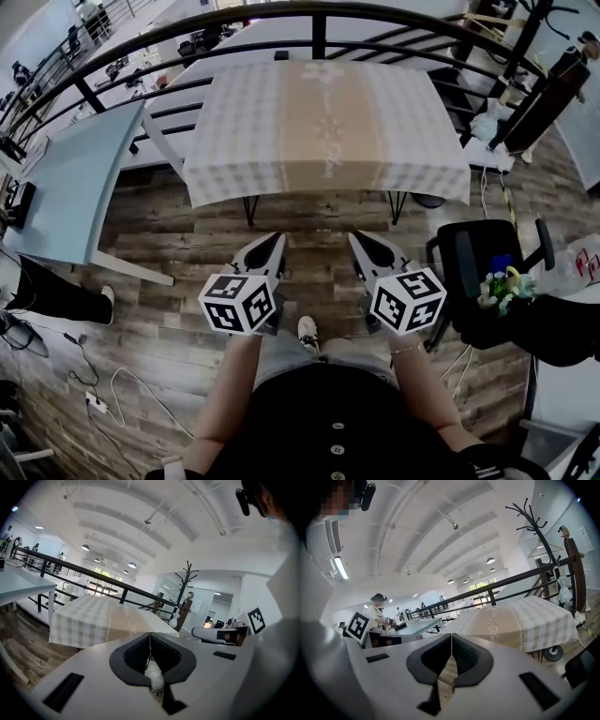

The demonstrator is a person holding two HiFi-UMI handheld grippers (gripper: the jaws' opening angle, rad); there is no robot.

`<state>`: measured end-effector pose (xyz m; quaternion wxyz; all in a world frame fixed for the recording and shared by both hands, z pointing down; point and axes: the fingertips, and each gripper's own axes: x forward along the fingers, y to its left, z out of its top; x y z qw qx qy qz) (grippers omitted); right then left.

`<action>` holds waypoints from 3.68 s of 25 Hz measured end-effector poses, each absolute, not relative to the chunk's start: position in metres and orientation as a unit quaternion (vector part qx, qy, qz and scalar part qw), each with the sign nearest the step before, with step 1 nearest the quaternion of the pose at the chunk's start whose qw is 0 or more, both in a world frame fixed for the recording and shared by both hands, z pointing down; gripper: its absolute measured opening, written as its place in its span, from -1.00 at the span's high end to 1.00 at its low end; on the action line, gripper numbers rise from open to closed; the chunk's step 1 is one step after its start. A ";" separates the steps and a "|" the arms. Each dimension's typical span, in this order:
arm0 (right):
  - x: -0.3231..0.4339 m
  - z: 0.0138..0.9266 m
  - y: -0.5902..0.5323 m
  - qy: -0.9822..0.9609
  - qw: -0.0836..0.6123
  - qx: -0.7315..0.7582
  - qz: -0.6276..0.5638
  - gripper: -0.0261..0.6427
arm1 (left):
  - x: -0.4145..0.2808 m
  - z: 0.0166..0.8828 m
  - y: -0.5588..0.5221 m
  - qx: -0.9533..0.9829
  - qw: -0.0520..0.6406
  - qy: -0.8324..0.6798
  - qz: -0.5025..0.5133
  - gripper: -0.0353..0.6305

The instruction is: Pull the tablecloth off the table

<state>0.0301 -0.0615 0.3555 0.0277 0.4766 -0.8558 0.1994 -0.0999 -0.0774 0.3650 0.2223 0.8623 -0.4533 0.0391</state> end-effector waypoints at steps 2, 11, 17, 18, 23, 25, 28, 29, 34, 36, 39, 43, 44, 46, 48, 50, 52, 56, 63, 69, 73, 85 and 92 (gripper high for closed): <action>0.023 0.357 -0.073 -0.853 0.031 0.480 0.202 0.84 | -0.107 0.367 -0.092 0.864 0.228 -0.447 0.039 0.84; 0.010 0.375 -0.106 -0.839 0.056 0.491 0.228 0.84 | -0.122 0.387 -0.128 0.861 0.271 -0.429 0.038 0.84; 0.011 0.383 -0.131 -0.837 0.061 0.487 0.241 0.84 | -0.120 0.392 -0.150 0.859 0.281 -0.427 0.036 0.84; 0.012 0.384 -0.137 -0.837 0.059 0.487 0.243 0.84 | -0.119 0.392 -0.156 0.858 0.280 -0.429 0.037 0.84; 0.016 0.390 -0.180 -0.840 0.061 0.475 0.257 0.84 | -0.119 0.398 -0.193 0.848 0.292 -0.439 0.042 0.84; 0.019 0.393 -0.199 -0.841 0.063 0.469 0.261 0.84 | -0.113 0.402 -0.211 0.846 0.298 -0.441 0.045 0.84; 0.025 0.402 -0.231 -0.841 0.065 0.464 0.271 0.84 | -0.106 0.409 -0.244 0.842 0.302 -0.444 0.050 0.84; 0.027 0.406 -0.242 -0.840 0.067 0.463 0.276 0.84 | -0.105 0.412 -0.255 0.840 0.305 -0.446 0.051 0.84; 0.040 0.416 -0.289 -0.840 0.073 0.452 0.293 0.84 | -0.097 0.422 -0.297 0.824 0.326 -0.461 0.053 0.84; 0.047 0.416 -0.305 -0.842 0.073 0.446 0.296 0.84 | -0.093 0.423 -0.310 0.816 0.335 -0.470 0.047 0.84; 0.055 0.418 -0.328 -0.844 0.071 0.434 0.308 0.84 | -0.089 0.427 -0.329 0.803 0.350 -0.481 0.042 0.84; 0.062 0.425 -0.350 -0.846 0.075 0.421 0.319 0.83 | -0.082 0.433 -0.349 0.792 0.357 -0.493 0.043 0.84; 0.062 0.427 -0.353 -0.846 0.076 0.419 0.322 0.83 | -0.080 0.434 -0.351 0.790 0.359 -0.496 0.043 0.84; 0.064 0.430 -0.359 -0.845 0.077 0.416 0.327 0.83 | -0.078 0.438 -0.356 0.785 0.362 -0.501 0.044 0.84; 0.067 0.433 -0.361 -0.844 0.079 0.414 0.332 0.83 | -0.077 0.442 -0.358 0.780 0.369 -0.504 0.046 0.84; 0.070 0.439 -0.362 -0.840 0.081 0.415 0.340 0.83 | -0.076 0.447 -0.360 0.774 0.377 -0.506 0.048 0.84; 0.072 0.445 -0.363 -0.834 0.082 0.418 0.350 0.83 | -0.076 0.452 -0.362 0.770 0.384 -0.508 0.050 0.84; 0.074 0.456 -0.362 -0.825 0.089 0.418 0.369 0.83 | -0.077 0.461 -0.365 0.765 0.399 -0.503 0.055 0.84; 0.068 0.474 -0.354 -0.803 0.080 0.422 0.414 0.83 | -0.084 0.480 -0.367 0.756 0.426 -0.492 0.066 0.84; 0.063 0.489 -0.350 -0.771 0.044 0.431 0.467 0.80 | -0.090 0.497 -0.364 0.749 0.441 -0.488 0.077 0.84; 0.064 0.502 -0.346 -0.753 0.036 0.432 0.496 0.60 | -0.091 0.509 -0.364 0.745 0.450 -0.485 0.084 0.84; 0.075 0.541 -0.341 -0.687 -0.007 0.478 0.546 0.33 | -0.116 0.547 -0.365 0.688 0.523 -0.503 0.027 0.54; 0.078 0.550 -0.349 -0.664 -0.050 0.493 0.560 0.19 | -0.116 0.560 -0.375 0.634 0.594 -0.489 -0.069 0.14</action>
